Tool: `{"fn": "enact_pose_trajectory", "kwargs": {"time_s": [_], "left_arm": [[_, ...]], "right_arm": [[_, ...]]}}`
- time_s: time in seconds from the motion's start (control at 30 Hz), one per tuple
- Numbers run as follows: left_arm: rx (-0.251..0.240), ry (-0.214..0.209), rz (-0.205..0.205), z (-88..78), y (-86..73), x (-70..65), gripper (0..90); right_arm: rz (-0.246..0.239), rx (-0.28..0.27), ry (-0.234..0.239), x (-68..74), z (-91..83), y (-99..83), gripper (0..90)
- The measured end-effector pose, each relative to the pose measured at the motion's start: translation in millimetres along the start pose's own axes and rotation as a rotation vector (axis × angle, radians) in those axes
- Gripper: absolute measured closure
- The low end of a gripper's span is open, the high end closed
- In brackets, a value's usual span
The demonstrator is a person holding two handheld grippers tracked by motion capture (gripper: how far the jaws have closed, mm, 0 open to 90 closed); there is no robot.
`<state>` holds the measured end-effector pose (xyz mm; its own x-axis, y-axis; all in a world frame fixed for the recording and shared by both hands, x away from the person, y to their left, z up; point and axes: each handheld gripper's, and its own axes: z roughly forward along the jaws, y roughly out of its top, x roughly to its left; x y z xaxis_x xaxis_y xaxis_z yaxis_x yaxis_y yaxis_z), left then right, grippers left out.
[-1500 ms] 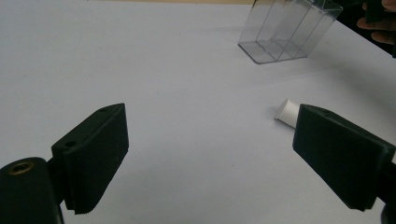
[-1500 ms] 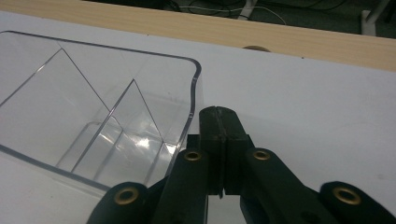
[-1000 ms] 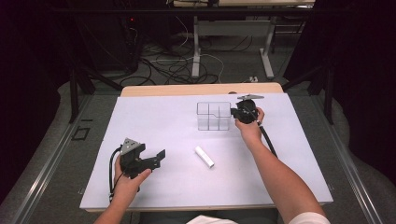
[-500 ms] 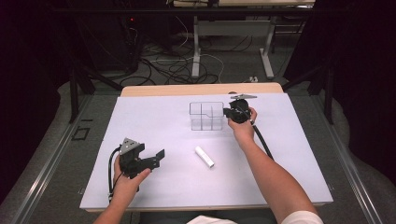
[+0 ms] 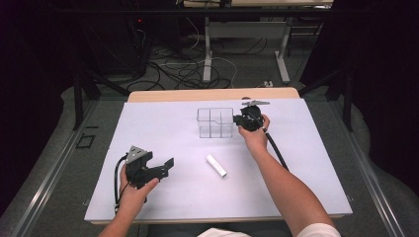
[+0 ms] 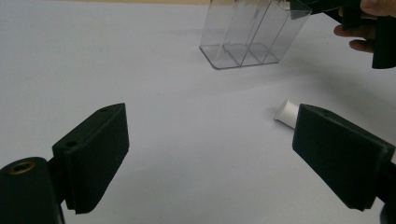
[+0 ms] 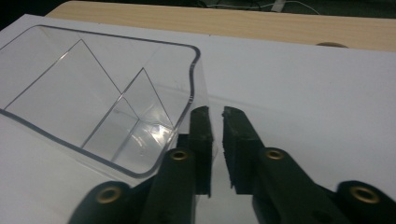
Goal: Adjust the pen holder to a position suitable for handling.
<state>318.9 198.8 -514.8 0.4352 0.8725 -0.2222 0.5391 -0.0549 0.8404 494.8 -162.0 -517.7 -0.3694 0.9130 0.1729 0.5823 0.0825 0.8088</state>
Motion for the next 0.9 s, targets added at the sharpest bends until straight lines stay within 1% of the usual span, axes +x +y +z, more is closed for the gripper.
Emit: {"fn": "enact_pose_trajectory", "kwargs": {"time_s": [0.07,0.17,0.2,0.23,0.3,0.37,0.4,0.43,0.47,0.5,0.57,0.7,0.73,0.8,0.87,0.9], "left_arm": [[0.004,0.0,0.005,-0.6,0.0,0.6,11.1],[0.004,0.006,0.003,-0.4,-0.5,0.7,12.0],[0.002,0.008,-0.003,-0.1,-0.5,0.3,12.1],[0.002,0.006,-0.002,0.1,-0.4,0.5,12.2],[0.004,0.006,0.002,0.0,-0.1,0.7,12.2],[0.008,0.006,0.001,0.2,-0.2,0.4,12.2],[0.008,0.006,0.0,0.5,-0.3,0.3,12.2],[0.011,0.006,-0.001,0.6,-0.2,0.3,12.2],[0.01,0.005,-0.001,0.9,-0.3,0.2,12.2],[0.009,0.007,-0.001,1.3,-0.4,0.1,12.2],[0.006,0.008,-0.006,2.0,-0.6,0.0,12.2],[0.01,0.006,-0.004,1.0,-0.3,0.3,12.3],[0.01,0.005,-0.004,0.9,-0.2,0.4,12.3],[0.011,0.004,-0.005,0.8,-0.2,0.5,12.3],[0.011,0.004,-0.005,0.8,-0.3,0.5,12.3],[0.012,0.005,-0.005,1.1,-0.4,0.5,12.3]], "right_arm": [[0.022,-0.007,-0.014,-3.1,-3.5,-0.2,74.5],[0.029,-0.008,-0.028,-5.8,-9.2,0.7,66.8],[0.033,-0.004,-0.022,-6.2,-11.5,1.1,63.8],[0.046,-0.012,-0.019,-6.0,-13.0,1.5,61.4],[0.069,-0.027,0.002,-4.8,-17.1,2.1,57.4],[0.077,-0.035,0.012,-2.6,-20.6,2.5,53.5],[0.082,-0.031,0.009,-0.9,-22.6,2.7,51.8],[0.077,-0.036,0.005,-0.4,-24.4,2.9,47.7],[0.087,-0.038,0.023,0.0,-26.2,3.0,44.5],[0.102,-0.028,0.05,1.3,-29.0,3.4,42.6],[0.094,-0.025,0.046,2.1,-30.8,3.4,41.0],[0.075,-0.046,0.025,6.2,-37.8,2.7,35.6],[0.084,-0.044,0.034,7.0,-39.3,2.3,34.2],[0.1,-0.041,0.037,8.6,-42.3,0.7,30.3],[0.101,-0.029,0.042,11.6,-46.3,-0.4,29.6],[0.094,-0.023,0.048,13.8,-48.3,-0.9,27.8]]}}
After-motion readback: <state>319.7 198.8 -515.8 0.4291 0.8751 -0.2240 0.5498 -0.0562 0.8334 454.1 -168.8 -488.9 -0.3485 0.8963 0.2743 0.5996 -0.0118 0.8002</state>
